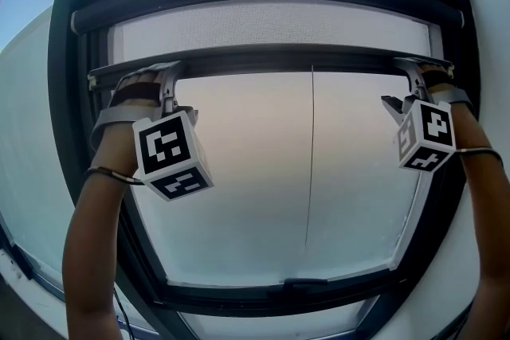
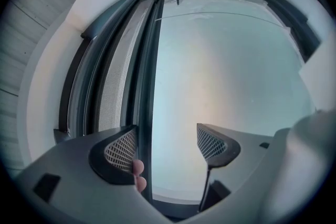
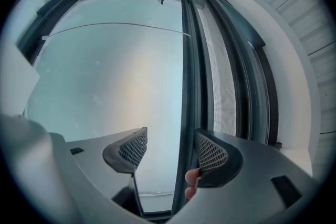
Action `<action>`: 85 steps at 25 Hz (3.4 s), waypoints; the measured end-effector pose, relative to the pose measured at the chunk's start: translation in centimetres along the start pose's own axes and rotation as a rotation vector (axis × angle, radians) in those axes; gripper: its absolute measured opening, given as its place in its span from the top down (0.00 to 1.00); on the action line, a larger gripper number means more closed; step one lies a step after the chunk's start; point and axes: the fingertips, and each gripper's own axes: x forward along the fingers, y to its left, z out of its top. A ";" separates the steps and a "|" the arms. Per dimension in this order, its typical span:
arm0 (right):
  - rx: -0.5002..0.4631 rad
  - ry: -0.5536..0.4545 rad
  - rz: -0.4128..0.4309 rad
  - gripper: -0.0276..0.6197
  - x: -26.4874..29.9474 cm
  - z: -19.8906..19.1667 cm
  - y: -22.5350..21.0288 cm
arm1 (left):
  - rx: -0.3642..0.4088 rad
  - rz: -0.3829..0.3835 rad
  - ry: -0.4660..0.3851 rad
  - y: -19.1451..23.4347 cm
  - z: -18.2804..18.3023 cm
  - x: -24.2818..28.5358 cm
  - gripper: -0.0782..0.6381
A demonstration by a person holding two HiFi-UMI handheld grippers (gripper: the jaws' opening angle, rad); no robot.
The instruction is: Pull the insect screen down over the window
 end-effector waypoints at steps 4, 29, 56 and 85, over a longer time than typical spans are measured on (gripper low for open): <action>0.017 0.007 0.038 0.54 -0.3 0.1 0.9 | -0.057 -0.087 -0.034 -1.2 0.2 -0.6 0.42; -0.024 0.031 0.294 0.54 -4.1 1.0 10.0 | -0.021 -0.340 0.059 -10.5 -0.3 -4.3 0.42; 0.014 0.030 0.444 0.54 -7.7 1.9 17.3 | 0.005 -0.481 0.051 -17.9 -0.5 -8.1 0.42; 0.024 0.032 0.580 0.54 -9.2 2.4 21.8 | -0.010 -0.644 0.018 -22.6 -0.4 -10.2 0.42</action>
